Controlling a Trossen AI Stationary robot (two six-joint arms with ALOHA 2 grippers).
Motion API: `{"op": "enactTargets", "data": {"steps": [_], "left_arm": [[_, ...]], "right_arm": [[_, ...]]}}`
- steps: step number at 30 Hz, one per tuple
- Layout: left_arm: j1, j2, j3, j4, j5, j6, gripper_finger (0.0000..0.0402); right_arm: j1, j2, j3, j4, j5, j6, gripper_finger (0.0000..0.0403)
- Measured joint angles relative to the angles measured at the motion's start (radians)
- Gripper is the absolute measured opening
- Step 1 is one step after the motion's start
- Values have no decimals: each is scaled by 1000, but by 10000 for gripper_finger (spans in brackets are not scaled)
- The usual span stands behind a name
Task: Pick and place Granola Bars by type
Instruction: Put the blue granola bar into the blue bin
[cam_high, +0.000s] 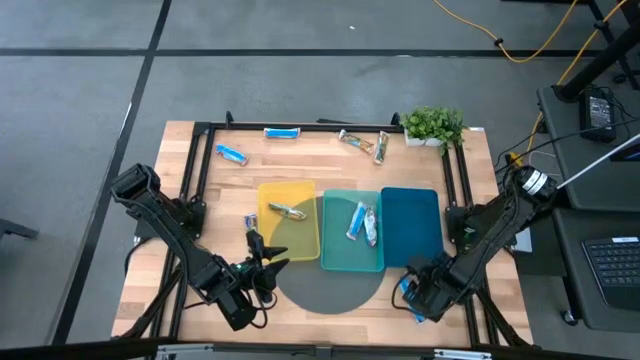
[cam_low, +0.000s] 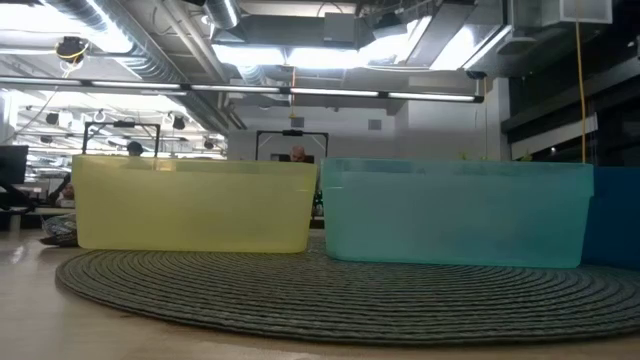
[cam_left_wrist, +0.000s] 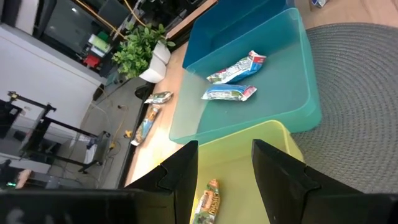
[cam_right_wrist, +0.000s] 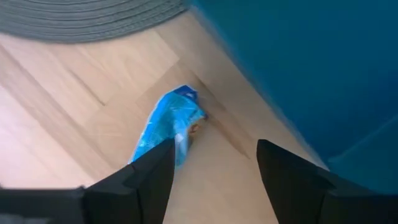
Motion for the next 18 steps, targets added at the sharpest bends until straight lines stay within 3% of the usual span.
{"op": "enactTargets", "data": {"steps": [9,18], "left_arm": [[0,0,0,0,37,-36,143],[0,0,0,-1,52,-26,143]], "right_arm": [[28,7,0,46,-51,-3,238],[32,61,0,132,-51,-2,331]]}}
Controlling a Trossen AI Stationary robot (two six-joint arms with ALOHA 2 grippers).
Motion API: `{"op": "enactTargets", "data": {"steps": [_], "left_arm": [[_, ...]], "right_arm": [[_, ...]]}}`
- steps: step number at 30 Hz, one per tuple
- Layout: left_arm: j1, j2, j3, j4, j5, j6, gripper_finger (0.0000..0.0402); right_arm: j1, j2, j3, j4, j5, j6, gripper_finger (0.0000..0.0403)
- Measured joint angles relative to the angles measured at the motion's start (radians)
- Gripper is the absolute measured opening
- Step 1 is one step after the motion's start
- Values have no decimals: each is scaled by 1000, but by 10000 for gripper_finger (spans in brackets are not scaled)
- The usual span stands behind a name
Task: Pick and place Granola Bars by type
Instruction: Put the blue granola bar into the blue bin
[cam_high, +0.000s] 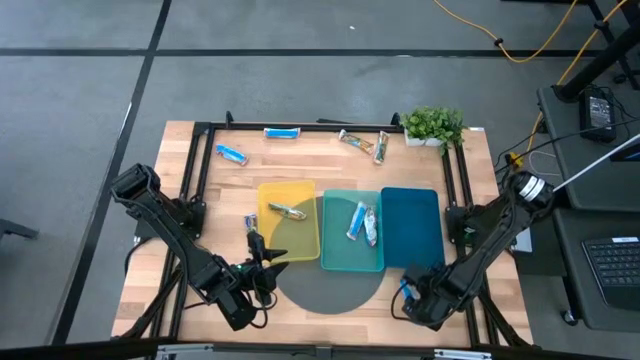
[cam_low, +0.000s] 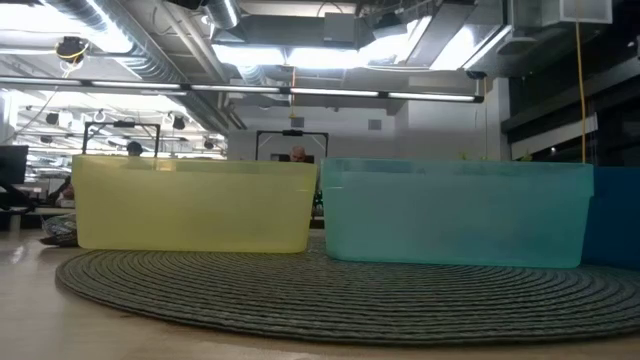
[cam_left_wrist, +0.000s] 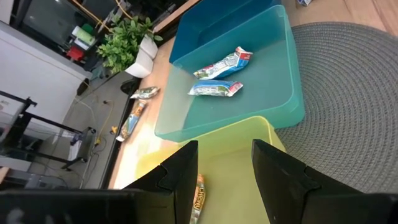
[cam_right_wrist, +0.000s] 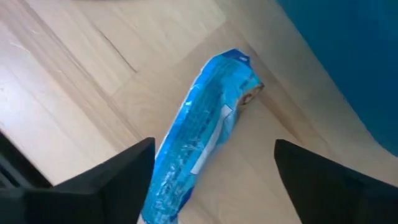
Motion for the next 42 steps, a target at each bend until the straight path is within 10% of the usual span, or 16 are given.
{"op": "enactTargets", "data": {"steps": [16,32,42], "left_arm": [[0,0,0,-2,-15,43,143],[0,0,0,-2,-21,43,143],[0,0,0,-2,-21,43,143]], "right_arm": [[-1,97,0,44,-21,28,313],[-2,95,1,41,-45,-24,73],[-1,47,91,17,-79,-104,37]]}}
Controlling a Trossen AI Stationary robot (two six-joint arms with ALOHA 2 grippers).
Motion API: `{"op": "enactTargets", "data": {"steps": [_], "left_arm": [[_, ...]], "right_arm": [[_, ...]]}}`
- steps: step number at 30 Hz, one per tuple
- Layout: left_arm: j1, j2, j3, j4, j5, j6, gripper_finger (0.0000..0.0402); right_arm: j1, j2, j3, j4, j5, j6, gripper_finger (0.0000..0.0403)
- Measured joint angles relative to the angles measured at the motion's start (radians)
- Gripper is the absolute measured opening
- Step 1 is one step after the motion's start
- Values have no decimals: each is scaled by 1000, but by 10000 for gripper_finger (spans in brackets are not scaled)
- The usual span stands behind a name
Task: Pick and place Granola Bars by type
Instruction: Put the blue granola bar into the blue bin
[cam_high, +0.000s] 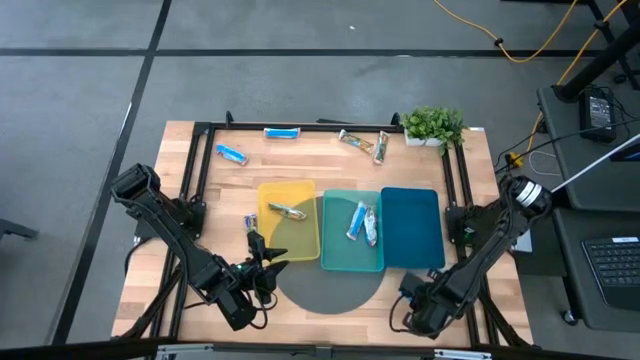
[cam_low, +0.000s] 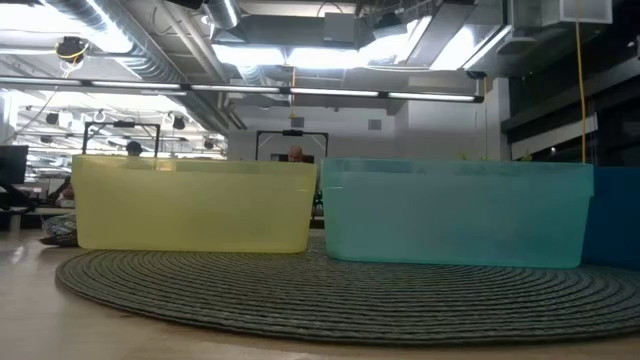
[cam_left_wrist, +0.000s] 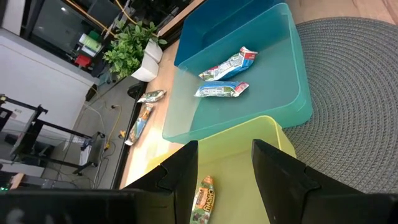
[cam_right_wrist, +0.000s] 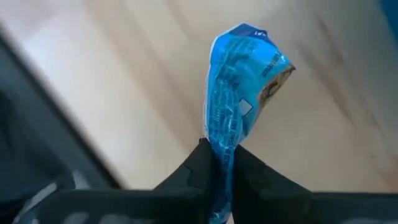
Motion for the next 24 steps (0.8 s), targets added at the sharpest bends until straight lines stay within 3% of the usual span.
{"op": "enactTargets", "data": {"steps": [5,12,17,24], "left_arm": [[0,0,0,0,0,0,143],[0,0,0,0,1,0,143],[0,0,0,0,1,0,143],[0,0,0,0,1,0,143]], "right_arm": [[0,-6,169,-185,53,-79,36],[10,-8,389,-439,280,-133,36],[13,-8,434,-544,372,-155,34],[-13,-24,434,-730,374,-182,36]]}}
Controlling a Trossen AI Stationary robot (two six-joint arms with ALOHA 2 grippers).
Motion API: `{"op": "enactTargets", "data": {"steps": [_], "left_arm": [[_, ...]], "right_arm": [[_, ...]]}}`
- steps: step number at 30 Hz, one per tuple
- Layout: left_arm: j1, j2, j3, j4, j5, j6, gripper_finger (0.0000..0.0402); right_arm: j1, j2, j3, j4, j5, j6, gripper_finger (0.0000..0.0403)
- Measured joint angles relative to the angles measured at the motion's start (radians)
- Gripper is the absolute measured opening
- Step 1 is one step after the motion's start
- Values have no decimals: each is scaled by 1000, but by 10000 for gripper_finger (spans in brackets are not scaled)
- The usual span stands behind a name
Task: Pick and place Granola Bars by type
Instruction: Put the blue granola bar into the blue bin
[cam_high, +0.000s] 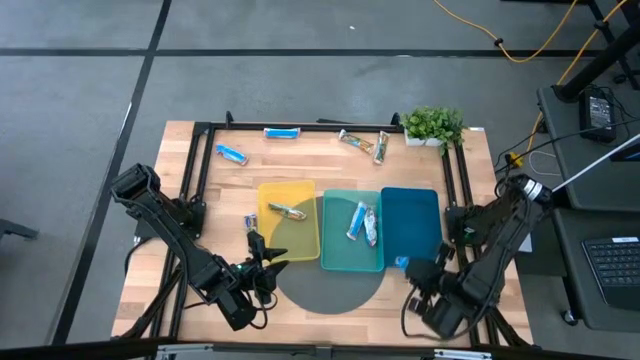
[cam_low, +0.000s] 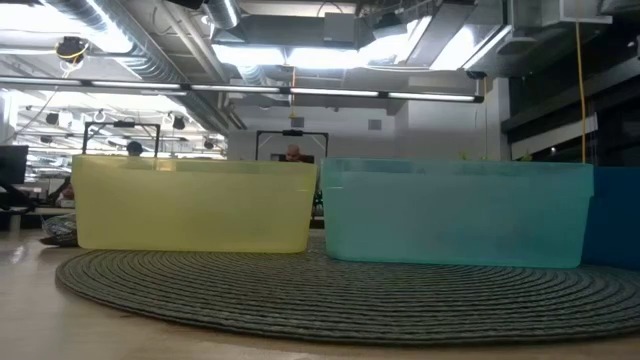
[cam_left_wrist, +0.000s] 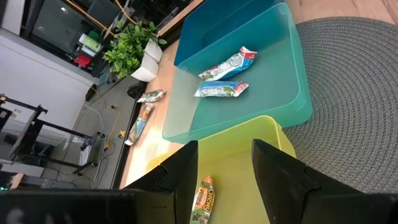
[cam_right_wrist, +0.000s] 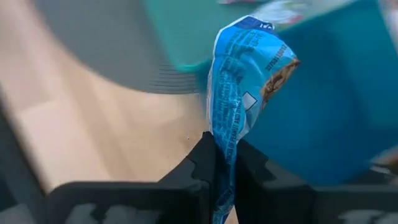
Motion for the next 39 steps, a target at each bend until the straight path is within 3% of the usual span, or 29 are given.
{"op": "enactTargets", "data": {"steps": [4,11,20,25,33,39], "left_arm": [[0,0,0,0,0,0,143],[0,0,0,0,0,8,143],[0,0,0,0,1,8,143],[2,0,0,0,-1,8,143],[31,0,0,0,11,7,143],[55,0,0,0,60,8,143]], "right_arm": [[-25,-79,-1,-124,1,33,36],[-68,-306,-46,-115,79,5,36],[-137,-479,-281,-91,81,100,37],[-179,-523,-437,35,42,100,37],[-292,-552,-661,381,-72,-58,37],[-402,-552,-742,450,-132,-132,37]]}}
